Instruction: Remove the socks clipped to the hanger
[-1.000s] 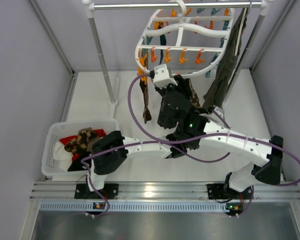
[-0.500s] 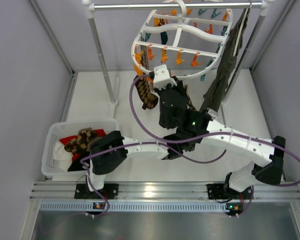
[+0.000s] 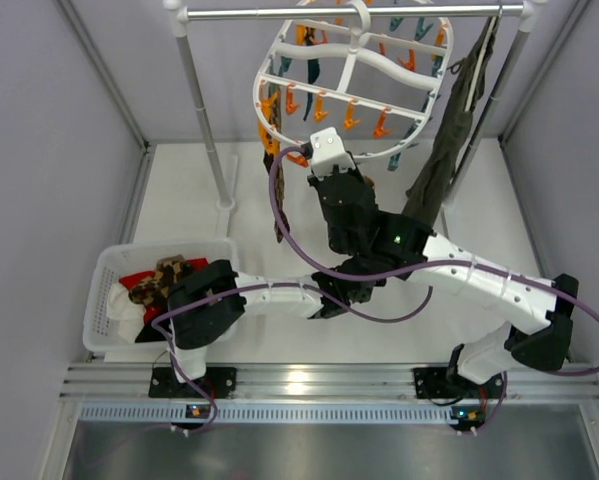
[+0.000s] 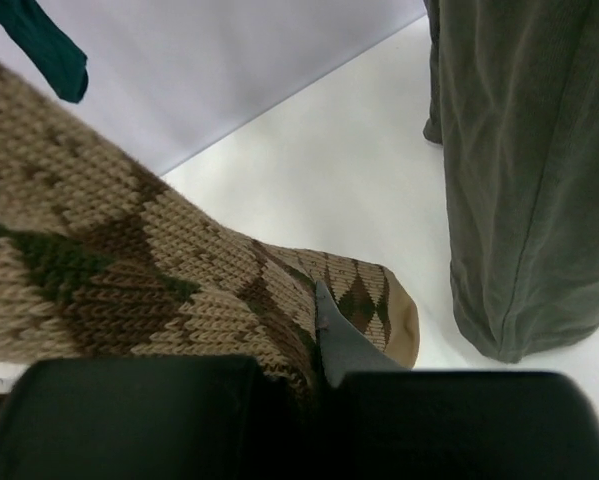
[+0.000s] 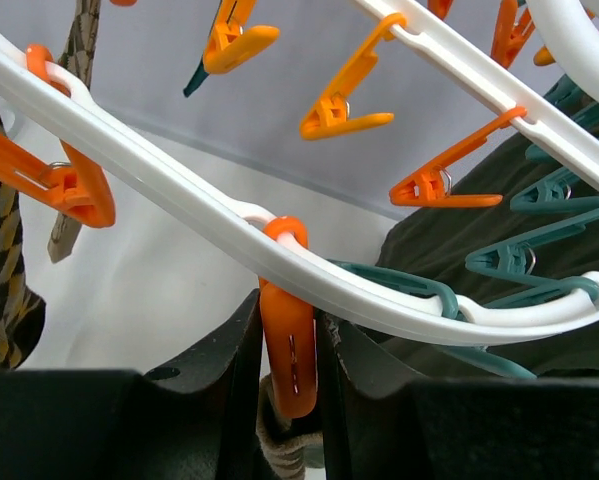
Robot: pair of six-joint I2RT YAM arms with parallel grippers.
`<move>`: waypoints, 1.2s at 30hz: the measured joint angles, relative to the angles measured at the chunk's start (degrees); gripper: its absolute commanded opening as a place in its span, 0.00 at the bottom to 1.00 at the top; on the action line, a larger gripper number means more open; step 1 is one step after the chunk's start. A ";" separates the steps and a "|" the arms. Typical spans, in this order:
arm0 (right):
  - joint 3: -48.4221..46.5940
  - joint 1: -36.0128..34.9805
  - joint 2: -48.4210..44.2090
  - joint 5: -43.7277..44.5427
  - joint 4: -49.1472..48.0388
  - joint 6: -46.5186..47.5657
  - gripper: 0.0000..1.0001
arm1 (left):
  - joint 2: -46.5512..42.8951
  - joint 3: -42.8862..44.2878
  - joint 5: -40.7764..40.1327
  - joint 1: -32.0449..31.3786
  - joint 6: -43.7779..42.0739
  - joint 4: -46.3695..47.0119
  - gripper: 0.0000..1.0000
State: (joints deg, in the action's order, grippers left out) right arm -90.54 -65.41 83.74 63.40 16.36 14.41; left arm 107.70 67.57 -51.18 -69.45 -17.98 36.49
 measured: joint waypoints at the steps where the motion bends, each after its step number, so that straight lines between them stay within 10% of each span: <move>1: 0.00 0.35 -0.24 -0.85 0.57 -0.66 0.07 | -0.39 -0.61 0.33 0.00 0.55 -0.07 0.00; 11: -0.81 0.96 -1.01 -5.42 5.86 -4.02 0.67 | -0.76 -1.31 2.34 0.02 1.90 -1.16 0.00; 36: -13.90 -0.22 1.46 2.12 28.68 -16.15 0.67 | 1.90 11.34 3.15 -4.26 -2.80 -5.95 0.00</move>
State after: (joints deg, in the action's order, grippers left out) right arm -104.44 -65.63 85.21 65.52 45.04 -1.74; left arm 109.60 78.91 -48.03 -73.71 -20.78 30.55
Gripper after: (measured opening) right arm 0.666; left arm 0.029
